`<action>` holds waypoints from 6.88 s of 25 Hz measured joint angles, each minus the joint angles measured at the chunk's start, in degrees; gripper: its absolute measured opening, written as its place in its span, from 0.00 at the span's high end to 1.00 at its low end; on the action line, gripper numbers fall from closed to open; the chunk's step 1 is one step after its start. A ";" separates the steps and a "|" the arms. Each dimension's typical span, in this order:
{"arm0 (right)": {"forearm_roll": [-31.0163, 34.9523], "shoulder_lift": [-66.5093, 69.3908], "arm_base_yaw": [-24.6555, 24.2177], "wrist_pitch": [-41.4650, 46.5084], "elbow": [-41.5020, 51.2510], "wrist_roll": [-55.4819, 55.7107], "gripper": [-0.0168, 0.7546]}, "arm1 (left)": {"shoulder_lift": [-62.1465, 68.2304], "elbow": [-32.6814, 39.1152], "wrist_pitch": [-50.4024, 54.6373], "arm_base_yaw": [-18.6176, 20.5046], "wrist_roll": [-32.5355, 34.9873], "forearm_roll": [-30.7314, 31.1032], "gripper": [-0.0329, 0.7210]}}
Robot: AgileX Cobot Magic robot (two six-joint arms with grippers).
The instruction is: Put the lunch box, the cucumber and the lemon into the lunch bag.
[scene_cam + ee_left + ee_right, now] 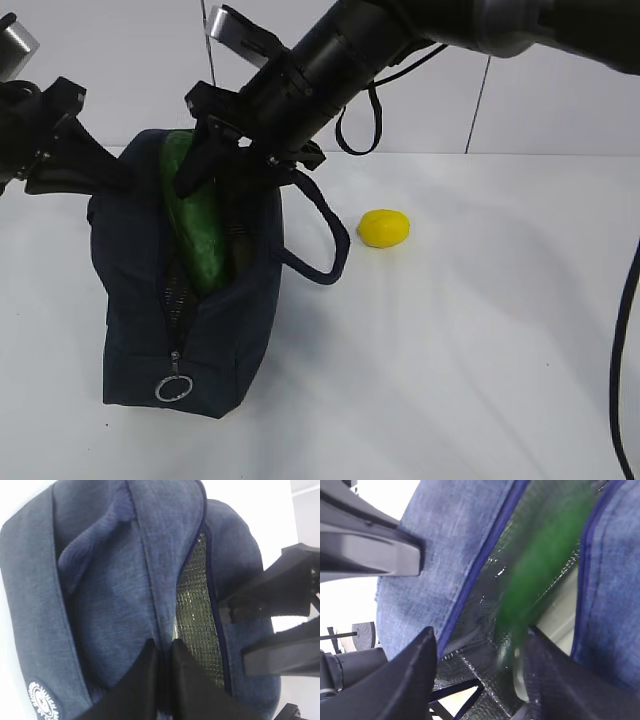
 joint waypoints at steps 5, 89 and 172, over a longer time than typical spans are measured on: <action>0.00 0.00 0.00 -0.11 0.00 0.98 0.40 | 0.00 0.00 0.13 0.00 0.00 0.00 0.94; -37.41 17.75 -11.57 0.14 -14.27 -39.67 0.40 | 0.00 0.00 -0.69 0.09 0.84 2.89 0.94; 8.70 -7.62 -2.02 -2.08 5.72 -16.24 0.53 | 0.00 0.00 -0.81 0.09 0.84 3.29 0.94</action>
